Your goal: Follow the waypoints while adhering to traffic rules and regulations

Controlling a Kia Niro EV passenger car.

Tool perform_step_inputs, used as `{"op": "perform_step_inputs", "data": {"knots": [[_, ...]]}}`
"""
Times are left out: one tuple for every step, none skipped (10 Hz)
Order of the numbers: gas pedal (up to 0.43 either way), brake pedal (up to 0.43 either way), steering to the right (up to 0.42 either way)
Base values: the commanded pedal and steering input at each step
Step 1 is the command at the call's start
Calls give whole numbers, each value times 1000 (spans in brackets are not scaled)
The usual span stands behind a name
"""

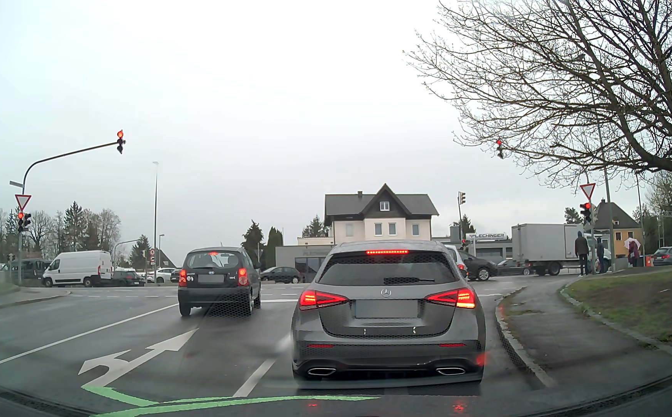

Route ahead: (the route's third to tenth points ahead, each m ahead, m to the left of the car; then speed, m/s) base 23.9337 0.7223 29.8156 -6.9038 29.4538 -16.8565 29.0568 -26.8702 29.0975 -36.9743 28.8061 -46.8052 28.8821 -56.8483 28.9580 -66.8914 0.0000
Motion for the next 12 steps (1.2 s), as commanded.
{"op": "perform_step_inputs", "data": {"knots": [[0, 445, 161], [0, 445, 161], [0, 445, 161], [0, 445, 160], [0, 445, 161], [0, 445, 161], [0, 445, 161], [0, 451, 161], [0, 451, 161], [0, 445, 160], [0, 445, 161], [0, 445, 161]]}}
